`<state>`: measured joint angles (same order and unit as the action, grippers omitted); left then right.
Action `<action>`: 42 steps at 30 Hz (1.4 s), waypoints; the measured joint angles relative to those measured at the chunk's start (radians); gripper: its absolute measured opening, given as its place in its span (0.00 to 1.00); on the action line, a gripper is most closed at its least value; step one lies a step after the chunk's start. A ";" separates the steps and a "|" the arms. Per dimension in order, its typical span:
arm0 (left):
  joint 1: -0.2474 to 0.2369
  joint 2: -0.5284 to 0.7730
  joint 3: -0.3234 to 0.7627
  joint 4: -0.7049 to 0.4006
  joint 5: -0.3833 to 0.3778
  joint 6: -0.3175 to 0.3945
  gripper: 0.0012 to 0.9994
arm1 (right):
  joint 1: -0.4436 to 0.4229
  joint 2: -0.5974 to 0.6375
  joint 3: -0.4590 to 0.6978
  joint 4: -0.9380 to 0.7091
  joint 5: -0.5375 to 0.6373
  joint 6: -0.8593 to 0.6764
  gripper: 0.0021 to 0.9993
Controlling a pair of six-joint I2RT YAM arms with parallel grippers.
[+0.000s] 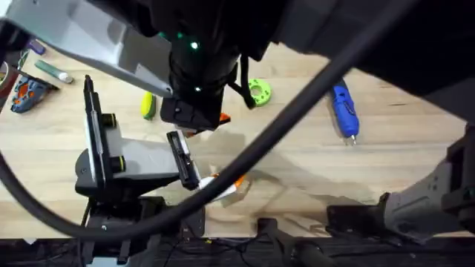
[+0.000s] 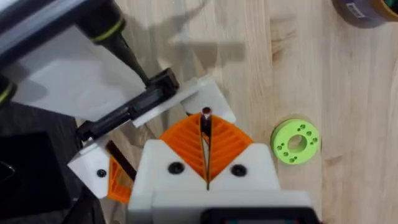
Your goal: Pick up the gripper from the table and insert it into the empty holder that is missing its gripper. Then pick up a screw, insert it into the mounting hole, and use the screwdriver to tighten it. Finally, clean up the table by picking up the vegetable and placing it into the bucket.
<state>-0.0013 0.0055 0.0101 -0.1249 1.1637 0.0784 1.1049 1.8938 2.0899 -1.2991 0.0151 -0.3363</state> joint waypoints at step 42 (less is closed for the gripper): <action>0.000 0.000 0.000 -0.001 0.002 -0.003 0.99 | -0.008 0.031 0.000 -0.005 0.040 0.000 0.00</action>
<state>-0.0013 0.0055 0.0101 -0.1257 1.1660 0.0750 1.0966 1.9247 2.0899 -1.3037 0.0555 -0.3363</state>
